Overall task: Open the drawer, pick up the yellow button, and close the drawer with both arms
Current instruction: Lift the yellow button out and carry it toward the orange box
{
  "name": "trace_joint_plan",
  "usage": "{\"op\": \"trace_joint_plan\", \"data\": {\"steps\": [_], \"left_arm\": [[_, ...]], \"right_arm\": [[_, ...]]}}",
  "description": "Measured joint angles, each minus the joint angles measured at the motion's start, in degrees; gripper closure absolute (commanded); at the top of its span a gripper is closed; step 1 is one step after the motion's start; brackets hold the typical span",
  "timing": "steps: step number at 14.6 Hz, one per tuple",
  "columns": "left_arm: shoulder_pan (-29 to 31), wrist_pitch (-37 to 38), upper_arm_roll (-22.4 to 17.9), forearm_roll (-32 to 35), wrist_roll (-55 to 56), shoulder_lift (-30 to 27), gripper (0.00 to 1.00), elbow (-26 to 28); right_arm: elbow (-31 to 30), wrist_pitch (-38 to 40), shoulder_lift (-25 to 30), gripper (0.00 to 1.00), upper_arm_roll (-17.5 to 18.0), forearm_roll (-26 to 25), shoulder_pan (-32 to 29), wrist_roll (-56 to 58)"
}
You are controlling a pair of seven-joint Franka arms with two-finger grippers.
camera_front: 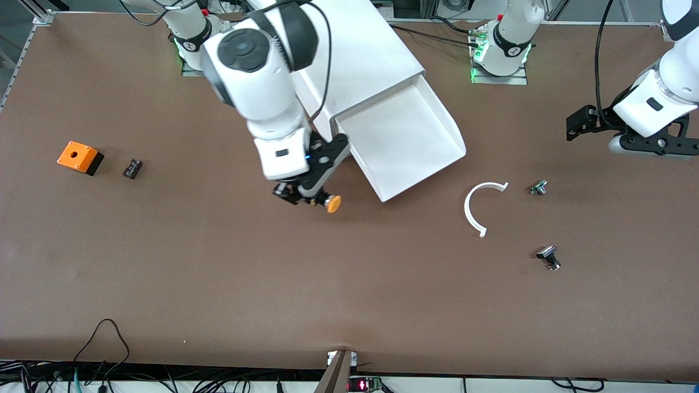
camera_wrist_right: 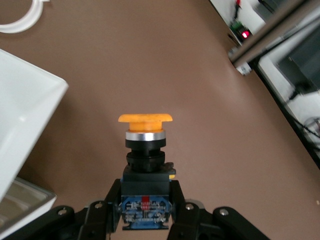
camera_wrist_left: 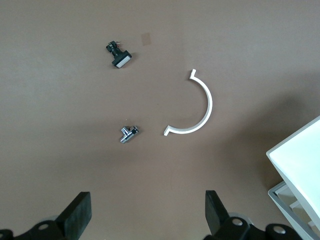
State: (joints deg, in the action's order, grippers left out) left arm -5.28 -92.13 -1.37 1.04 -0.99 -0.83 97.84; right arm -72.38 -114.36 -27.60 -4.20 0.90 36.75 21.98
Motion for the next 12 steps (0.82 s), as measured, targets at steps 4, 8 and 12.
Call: {"op": "trace_joint_plan", "data": {"steps": [4, 8, 12], "left_arm": [[0.0, 0.0, 0.1, 0.0, 0.0, 0.9, 0.00, -0.1], [0.5, 0.0, 1.0, 0.0, 0.0, 2.2, 0.00, -0.1], [3.9, 0.3, 4.8, 0.0, 0.0, 2.3, 0.00, 0.1]], "right_arm": [[-5.3, 0.3, 4.5, 0.69, 0.2, 0.0, -2.1, 0.4], [-10.2, 0.3, 4.7, 0.71, 0.2, -0.4, -3.5, -5.2], [-15.9, 0.4, 4.7, 0.71, -0.2, -0.9, -10.2, -8.8]]}}
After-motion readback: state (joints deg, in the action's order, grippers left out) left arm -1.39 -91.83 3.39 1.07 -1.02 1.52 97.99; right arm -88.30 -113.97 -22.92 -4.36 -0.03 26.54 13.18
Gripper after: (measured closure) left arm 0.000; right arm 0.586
